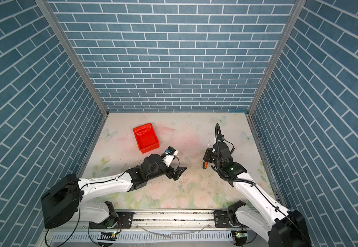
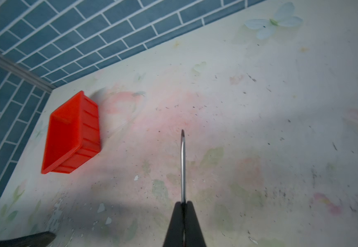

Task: Put the screwdriver in the bin
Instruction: 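Bring the screwdriver toward the left gripper and grasp its handle with the left gripper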

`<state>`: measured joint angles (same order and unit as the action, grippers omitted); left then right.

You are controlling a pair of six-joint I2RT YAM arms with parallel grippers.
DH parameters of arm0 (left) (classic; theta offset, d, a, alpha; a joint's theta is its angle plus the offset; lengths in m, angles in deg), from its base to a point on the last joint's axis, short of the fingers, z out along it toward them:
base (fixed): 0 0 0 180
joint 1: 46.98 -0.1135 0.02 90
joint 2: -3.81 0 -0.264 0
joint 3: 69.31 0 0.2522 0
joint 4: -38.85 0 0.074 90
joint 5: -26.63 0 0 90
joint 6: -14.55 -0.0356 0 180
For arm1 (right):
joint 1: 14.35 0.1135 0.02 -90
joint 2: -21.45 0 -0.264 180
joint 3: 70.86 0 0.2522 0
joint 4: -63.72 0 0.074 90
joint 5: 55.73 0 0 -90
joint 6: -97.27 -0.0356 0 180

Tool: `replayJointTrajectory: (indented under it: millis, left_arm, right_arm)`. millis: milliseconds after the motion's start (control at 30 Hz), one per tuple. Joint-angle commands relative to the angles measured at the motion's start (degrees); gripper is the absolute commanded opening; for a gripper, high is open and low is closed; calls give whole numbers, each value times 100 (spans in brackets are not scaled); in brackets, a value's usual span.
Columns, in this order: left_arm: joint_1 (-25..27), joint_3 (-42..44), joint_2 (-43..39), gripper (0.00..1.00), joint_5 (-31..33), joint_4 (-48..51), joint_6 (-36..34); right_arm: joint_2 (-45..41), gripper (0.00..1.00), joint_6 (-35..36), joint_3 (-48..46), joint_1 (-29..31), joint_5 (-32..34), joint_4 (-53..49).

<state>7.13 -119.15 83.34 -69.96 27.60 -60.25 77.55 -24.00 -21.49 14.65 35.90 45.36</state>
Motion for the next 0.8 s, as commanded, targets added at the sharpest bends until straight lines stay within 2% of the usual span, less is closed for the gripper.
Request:
replayJointTrajectory:
  millis: [0, 133, 233, 500, 633, 767]
  left_arm:
    - [-48, -189, 143, 100, -311, -627, 684]
    - [-47, -555, 334, 99, -298, -960, 1144]
    - [-49, -695, 566, 95, -442, -1370, 1371]
    - [-92, -863, 977, 76, -505, -1862, 1626]
    - [-217, -807, 1029, 65, -583, -2055, 1738]
    - [-282, -807, 1086, 54, -708, -2158, 1761]
  right_arm:
    - [-74, 0, 620, -168, 27, -798, 975]
    - [-111, 0, 500, -411, 27, -1226, 1942]
    - [-40, 0, 340, -514, 32, -1673, 2587]
    - [213, 0, -168, -593, 27, -2522, 3685]
    - [235, 0, -246, -608, 25, -2908, 3900]
    - [253, 0, -275, -617, 27, -3025, 3961]
